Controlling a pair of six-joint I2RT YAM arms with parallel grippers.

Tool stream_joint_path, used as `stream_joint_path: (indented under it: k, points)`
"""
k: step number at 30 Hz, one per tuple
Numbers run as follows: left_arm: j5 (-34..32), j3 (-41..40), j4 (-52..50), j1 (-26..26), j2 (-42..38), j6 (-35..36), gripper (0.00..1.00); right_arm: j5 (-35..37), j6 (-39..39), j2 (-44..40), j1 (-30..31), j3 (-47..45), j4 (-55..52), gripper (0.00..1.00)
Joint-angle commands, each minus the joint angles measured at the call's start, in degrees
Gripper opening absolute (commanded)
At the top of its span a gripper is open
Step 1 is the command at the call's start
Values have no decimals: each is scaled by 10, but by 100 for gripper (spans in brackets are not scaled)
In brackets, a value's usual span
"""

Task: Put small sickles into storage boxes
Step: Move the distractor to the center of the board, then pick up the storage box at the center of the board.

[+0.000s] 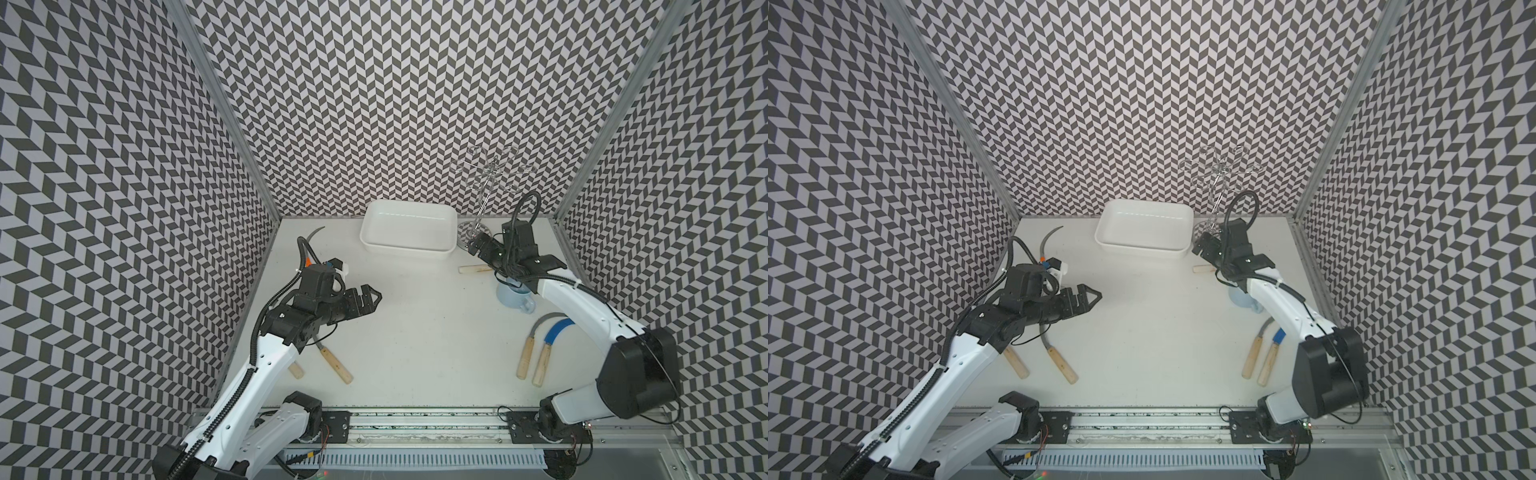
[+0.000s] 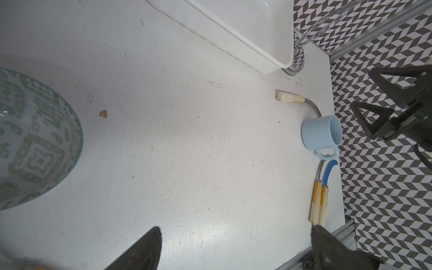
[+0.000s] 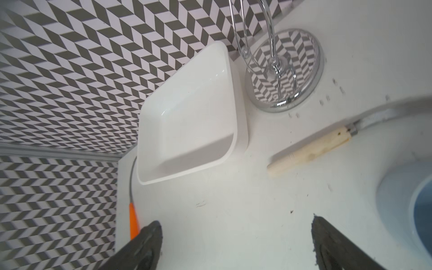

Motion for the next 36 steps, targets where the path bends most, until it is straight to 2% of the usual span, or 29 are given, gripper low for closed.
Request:
stream_joint_path:
  k: [1,9,16,21,36]
  points:
    - [0,8,-12,9,-22,4,100,66,-73,44,7,32,0,94]
    - [-8,-6,-26,27,-50,-6,100,77,-113,129,14,58,74,82]
    - [-14,-8,-39,46,-55,-1,100,108,-158,196,25,98,78,81]
    - [-13,-7,-45,60,-55,3,100,110,-162,223,25,110,103,76]
    - [-13,-36,-55,67,-66,-9,100,136,-132,289,25,129,198,70]
